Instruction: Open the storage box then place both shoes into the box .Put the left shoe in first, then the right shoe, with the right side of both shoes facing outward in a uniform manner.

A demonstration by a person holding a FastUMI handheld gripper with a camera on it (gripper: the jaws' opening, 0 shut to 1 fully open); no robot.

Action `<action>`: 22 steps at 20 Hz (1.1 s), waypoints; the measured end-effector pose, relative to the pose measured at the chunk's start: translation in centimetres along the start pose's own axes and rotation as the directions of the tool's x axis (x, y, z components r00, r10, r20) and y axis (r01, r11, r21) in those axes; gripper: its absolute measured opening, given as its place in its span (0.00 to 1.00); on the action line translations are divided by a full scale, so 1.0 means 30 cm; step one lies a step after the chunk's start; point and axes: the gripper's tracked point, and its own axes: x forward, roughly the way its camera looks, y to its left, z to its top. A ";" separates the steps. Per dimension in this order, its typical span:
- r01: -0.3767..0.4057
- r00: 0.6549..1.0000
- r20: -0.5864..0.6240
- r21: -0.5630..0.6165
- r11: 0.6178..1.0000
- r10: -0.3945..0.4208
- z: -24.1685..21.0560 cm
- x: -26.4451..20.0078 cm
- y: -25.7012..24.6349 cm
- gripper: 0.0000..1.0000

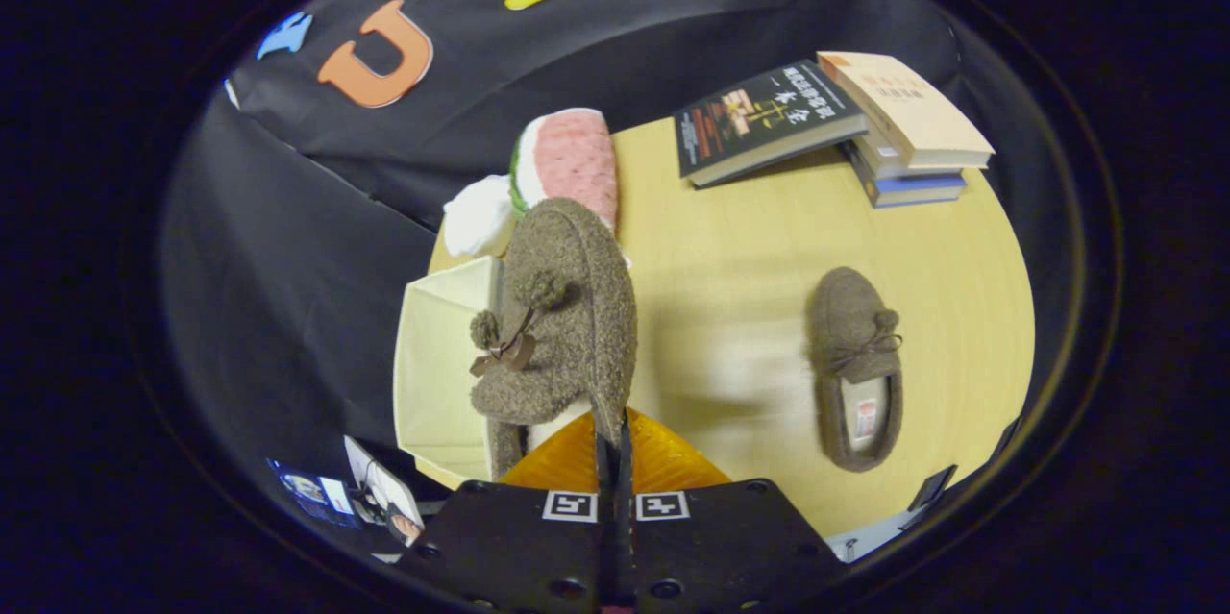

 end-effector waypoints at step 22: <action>0.179 0.962 -0.225 0.084 0.980 -0.157 -0.194 0.719 0.542 0.00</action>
